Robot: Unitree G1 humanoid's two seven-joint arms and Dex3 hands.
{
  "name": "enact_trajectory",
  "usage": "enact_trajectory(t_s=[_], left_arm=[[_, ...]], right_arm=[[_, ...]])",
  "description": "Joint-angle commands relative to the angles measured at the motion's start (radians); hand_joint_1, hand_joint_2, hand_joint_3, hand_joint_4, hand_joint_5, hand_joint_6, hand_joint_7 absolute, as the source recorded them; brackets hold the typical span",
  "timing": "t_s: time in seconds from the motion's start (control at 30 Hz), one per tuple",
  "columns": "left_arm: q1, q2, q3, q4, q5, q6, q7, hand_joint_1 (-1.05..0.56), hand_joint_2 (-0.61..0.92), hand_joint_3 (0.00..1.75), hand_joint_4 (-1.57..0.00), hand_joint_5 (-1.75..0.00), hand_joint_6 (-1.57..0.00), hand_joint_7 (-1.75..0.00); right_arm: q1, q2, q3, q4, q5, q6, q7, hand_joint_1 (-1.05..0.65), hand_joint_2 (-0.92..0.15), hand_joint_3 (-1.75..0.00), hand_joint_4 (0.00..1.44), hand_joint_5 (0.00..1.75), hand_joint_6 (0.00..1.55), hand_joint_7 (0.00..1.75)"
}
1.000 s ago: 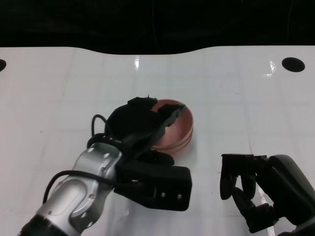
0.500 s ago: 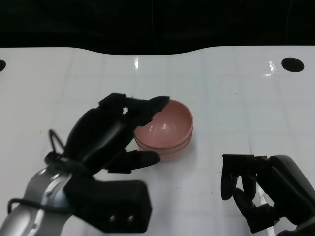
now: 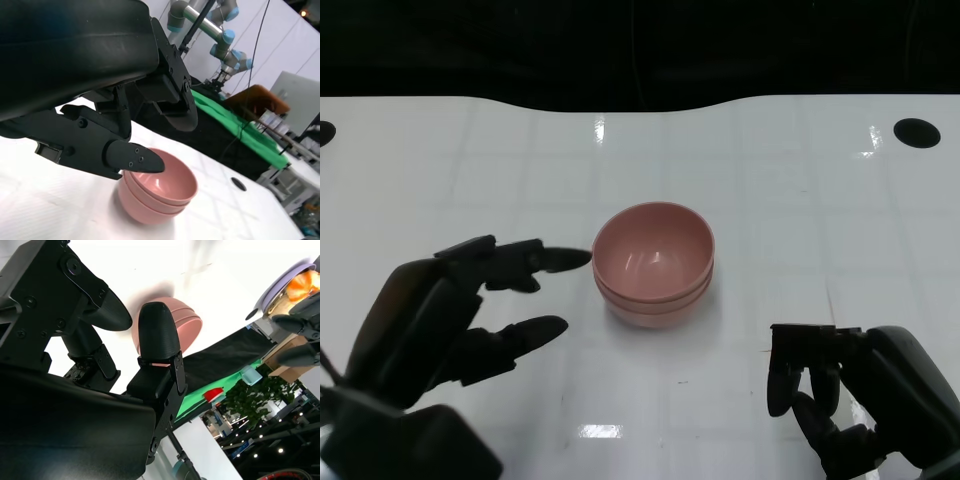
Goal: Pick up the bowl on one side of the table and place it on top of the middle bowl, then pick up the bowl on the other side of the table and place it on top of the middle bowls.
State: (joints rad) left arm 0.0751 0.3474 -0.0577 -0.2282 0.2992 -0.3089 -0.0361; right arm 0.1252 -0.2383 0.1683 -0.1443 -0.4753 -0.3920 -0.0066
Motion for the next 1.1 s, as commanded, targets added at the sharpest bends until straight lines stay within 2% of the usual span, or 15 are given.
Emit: enact_trajectory(t_s=[0.03, 0.13, 0.27, 0.3, 0.4, 0.63, 0.77, 0.87, 1.1], left_arm=[[0.026, -0.004, 0.035, -0.010, -0.045, -0.031, -0.006, -0.15, 0.91, 0.22, -0.64, -1.22, -0.82, -0.55], [0.063, -0.027, 0.046, -0.019, -0.091, -0.041, -0.007, -0.13, 0.89, 0.29, -0.66, -1.24, -0.78, -0.71], [0.116, -0.061, 0.053, -0.034, -0.157, -0.035, -0.018, -0.11, 0.68, 0.71, -0.70, -1.24, -0.76, -0.88], [0.136, -0.073, 0.054, -0.047, -0.182, -0.019, -0.023, -0.10, 0.62, 0.85, -0.72, -1.26, -0.77, -0.92], [0.198, -0.095, 0.060, -0.089, -0.238, 0.012, -0.042, -0.09, 0.52, 1.09, -0.74, -1.40, -0.77, -1.06], [0.286, -0.103, 0.070, -0.178, -0.283, 0.112, -0.085, -0.07, 0.49, 1.19, -0.81, -1.52, -0.79, -1.21], [0.299, -0.120, 0.067, -0.181, -0.308, 0.156, -0.099, -0.11, 0.44, 1.29, -0.87, -1.65, -0.83, -1.35], [0.299, -0.134, 0.058, -0.155, -0.318, 0.155, -0.108, -0.11, 0.42, 1.35, -0.87, -1.70, -0.84, -1.43], [0.263, -0.153, 0.061, -0.056, -0.321, 0.081, -0.122, -0.10, 0.44, 1.36, -0.86, -1.75, -0.80, -1.54]], right_arm=[[-0.006, -0.004, 0.002, -0.006, 0.016, 0.002, 0.008, -0.08, -0.13, -1.66, 0.96, 1.75, 0.83, 1.57], [-0.013, 0.001, 0.008, -0.007, 0.004, 0.007, 0.004, -0.10, -0.12, -1.66, 0.98, 1.75, 0.84, 1.56], [-0.032, -0.002, 0.007, 0.008, 0.001, -0.001, -0.002, -0.11, -0.12, -1.68, 0.98, 1.75, 0.85, 1.57], [-0.035, -0.003, 0.006, 0.010, 0.003, -0.001, -0.001, -0.12, -0.11, -1.68, 0.98, 1.75, 0.85, 1.57], [-0.040, -0.008, 0.004, 0.021, 0.004, -0.012, -0.005, -0.12, -0.10, -1.68, 0.98, 1.75, 0.85, 1.57], [-0.043, -0.014, -0.001, 0.028, 0.010, -0.021, -0.005, -0.12, -0.10, -1.68, 0.98, 1.75, 0.85, 1.57], [-0.039, -0.019, -0.006, 0.031, 0.020, -0.022, 0.002, -0.13, -0.10, -1.67, 0.97, 1.75, 0.85, 1.56], [-0.039, -0.029, -0.012, 0.040, 0.027, -0.038, 0.003, -0.11, -0.10, -1.67, 0.97, 1.75, 0.85, 1.55], [-0.038, -0.044, -0.020, 0.058, 0.035, -0.056, 0.004, -0.11, -0.10, -1.67, 0.96, 1.75, 0.85, 1.54]])
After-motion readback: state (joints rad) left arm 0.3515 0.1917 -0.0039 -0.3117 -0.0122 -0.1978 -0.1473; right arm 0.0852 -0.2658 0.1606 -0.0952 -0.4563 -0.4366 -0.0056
